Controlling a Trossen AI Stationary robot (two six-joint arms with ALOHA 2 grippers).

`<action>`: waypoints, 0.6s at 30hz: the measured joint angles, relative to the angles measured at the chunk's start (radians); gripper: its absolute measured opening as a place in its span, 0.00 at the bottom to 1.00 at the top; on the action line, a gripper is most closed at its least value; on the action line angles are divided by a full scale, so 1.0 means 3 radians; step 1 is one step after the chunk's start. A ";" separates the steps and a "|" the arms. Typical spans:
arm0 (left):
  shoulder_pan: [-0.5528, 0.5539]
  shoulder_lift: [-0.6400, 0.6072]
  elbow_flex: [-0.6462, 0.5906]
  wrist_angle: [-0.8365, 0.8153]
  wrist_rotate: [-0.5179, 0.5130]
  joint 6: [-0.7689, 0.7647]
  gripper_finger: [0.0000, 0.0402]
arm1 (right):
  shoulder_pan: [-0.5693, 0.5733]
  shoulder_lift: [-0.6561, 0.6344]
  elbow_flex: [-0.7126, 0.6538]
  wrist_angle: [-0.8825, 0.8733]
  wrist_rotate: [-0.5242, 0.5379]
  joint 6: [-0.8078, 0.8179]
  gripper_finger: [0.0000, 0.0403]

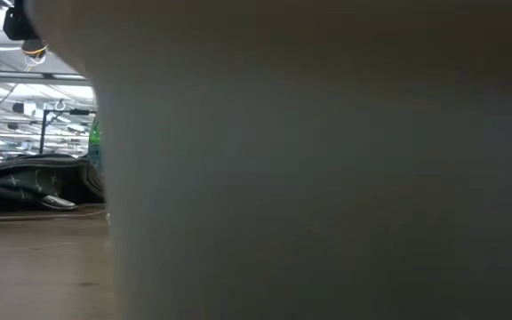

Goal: Sort silverware
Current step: Put the table knife into the silverware tray

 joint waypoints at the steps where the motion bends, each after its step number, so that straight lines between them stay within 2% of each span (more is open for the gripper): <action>1: -0.0012 0.0000 0.0000 0.0003 0.0000 0.0000 0.24 | 0.0001 0.0001 0.0000 -0.0071 -0.0001 0.0018 0.09; 8: -0.0116 0.0000 0.0001 0.0048 0.0001 -0.0014 0.24 | 0.0014 0.0001 0.0000 -0.0355 -0.0002 0.0015 0.09; 18: -0.0171 0.0000 0.0000 0.0049 0.0001 -0.0097 0.24 | 0.0014 0.0001 0.0000 -0.0388 0.0160 0.0006 0.09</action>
